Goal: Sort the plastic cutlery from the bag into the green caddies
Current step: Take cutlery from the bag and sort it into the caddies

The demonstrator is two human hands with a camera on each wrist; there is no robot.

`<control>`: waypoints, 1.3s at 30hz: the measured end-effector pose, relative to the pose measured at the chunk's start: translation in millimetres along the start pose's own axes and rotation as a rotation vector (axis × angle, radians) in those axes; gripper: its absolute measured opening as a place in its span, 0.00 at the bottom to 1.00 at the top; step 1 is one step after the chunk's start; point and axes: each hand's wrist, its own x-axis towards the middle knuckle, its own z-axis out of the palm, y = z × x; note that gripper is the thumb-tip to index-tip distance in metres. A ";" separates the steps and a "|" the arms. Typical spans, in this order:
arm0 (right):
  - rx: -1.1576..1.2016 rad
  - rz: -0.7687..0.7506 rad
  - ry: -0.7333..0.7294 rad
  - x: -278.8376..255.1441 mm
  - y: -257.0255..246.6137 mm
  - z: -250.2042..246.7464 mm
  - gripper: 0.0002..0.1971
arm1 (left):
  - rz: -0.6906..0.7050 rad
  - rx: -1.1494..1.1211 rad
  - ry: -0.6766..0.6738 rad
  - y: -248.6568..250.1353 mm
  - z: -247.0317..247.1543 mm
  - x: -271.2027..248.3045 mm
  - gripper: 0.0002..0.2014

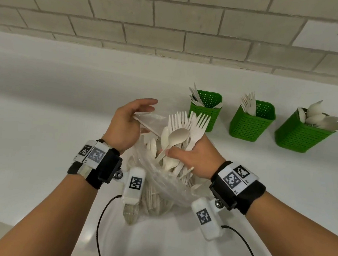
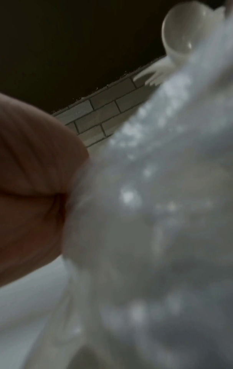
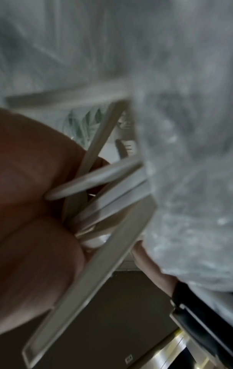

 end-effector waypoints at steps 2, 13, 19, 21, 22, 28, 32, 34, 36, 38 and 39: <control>0.025 -0.065 0.076 2.2 -6.1 -4.7 0.14 | 0.013 0.026 0.011 -2.8 -4.3 -0.3 0.35; -0.076 -0.026 0.182 12.3 -3.8 6.6 0.06 | 0.133 0.365 -0.153 11.2 -11.5 -6.0 0.35; -0.052 -0.036 0.168 10.2 6.0 21.7 0.10 | 0.103 0.335 -0.266 27.2 -7.3 -27.9 0.39; -0.018 -0.046 0.220 15.7 2.4 21.3 0.09 | 0.087 0.180 -0.365 29.8 1.4 -37.5 0.47; 0.013 -0.054 0.261 18.1 -2.7 19.6 0.08 | 0.091 0.145 -0.375 29.3 6.1 -41.7 0.50; 0.191 -0.003 0.444 32.3 -10.7 2.2 0.04 | -0.056 0.358 -0.337 21.4 28.4 -54.0 0.71; 0.307 0.043 0.469 33.3 -7.5 0.3 0.06 | -0.126 0.520 -0.436 13.7 25.0 -52.6 0.56; 0.369 0.063 0.486 34.6 -9.1 -0.2 0.10 | -0.080 0.570 -0.421 15.2 22.1 -51.4 0.38; 0.448 0.076 0.510 35.9 -14.6 -2.2 0.10 | -0.058 0.544 -0.367 17.4 19.5 -49.6 0.27; 0.559 0.083 0.538 38.0 -22.8 -5.9 0.11 | -0.017 0.576 -0.310 18.1 16.9 -47.1 0.17; 0.630 0.082 0.555 39.4 -26.7 -8.4 0.12 | -0.001 0.648 -0.303 18.5 15.5 -45.6 0.11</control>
